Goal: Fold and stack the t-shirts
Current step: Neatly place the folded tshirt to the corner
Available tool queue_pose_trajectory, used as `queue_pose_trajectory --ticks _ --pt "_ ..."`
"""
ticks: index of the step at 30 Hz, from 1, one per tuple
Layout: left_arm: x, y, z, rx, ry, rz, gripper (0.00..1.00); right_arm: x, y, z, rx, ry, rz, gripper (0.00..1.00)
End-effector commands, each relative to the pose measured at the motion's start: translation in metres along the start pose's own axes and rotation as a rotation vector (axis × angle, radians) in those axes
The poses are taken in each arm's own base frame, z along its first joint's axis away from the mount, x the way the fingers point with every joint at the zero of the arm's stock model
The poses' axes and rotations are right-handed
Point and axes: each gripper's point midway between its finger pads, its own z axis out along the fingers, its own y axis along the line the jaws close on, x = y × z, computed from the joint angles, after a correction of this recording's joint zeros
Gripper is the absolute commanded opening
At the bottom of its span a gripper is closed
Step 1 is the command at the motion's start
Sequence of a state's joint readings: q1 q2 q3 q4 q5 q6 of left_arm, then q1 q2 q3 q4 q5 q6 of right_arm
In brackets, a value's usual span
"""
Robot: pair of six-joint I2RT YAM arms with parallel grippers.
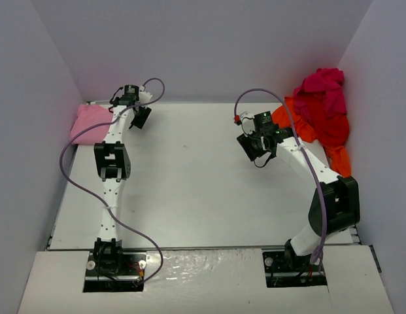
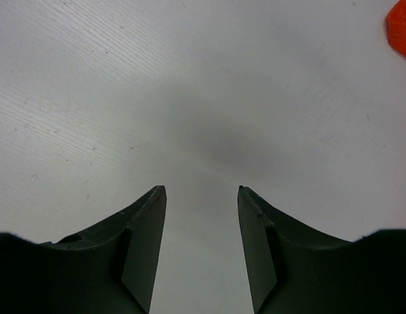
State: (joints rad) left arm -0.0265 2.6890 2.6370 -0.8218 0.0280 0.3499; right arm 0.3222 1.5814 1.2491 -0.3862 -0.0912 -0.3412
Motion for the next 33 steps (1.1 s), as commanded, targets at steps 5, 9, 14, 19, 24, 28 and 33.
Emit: queue_pose_trajectory --ticks 5,9,14,19,24,28,33 --pt "-0.076 0.029 -0.154 -0.008 -0.297 -0.101 0.65 -0.029 -0.014 -0.033 0.062 -0.124 -0.008 0.46" --pt "-0.077 0.028 -0.22 -0.01 -0.377 -0.119 0.67 -0.032 -0.016 -0.042 0.074 -0.178 0.005 0.47" --pt "-0.06 0.021 -0.274 -0.031 -0.473 -0.135 0.68 -0.04 -0.015 -0.057 0.068 -0.235 0.018 0.48" --pt "-0.016 0.015 -0.301 -0.062 -0.535 -0.182 0.71 -0.039 -0.019 -0.059 0.08 -0.268 0.041 0.48" --pt "0.04 -0.006 -0.305 -0.099 -0.562 -0.178 0.69 -0.026 -0.031 -0.048 0.123 -0.257 0.061 0.48" --pt "0.093 -0.018 -0.294 -0.164 -0.519 -0.193 0.69 -0.013 -0.045 -0.034 0.172 -0.229 0.1 0.48" --pt "0.132 -0.039 -0.279 -0.138 -0.488 -0.188 0.69 0.0 -0.051 -0.016 0.175 -0.19 0.128 0.48"
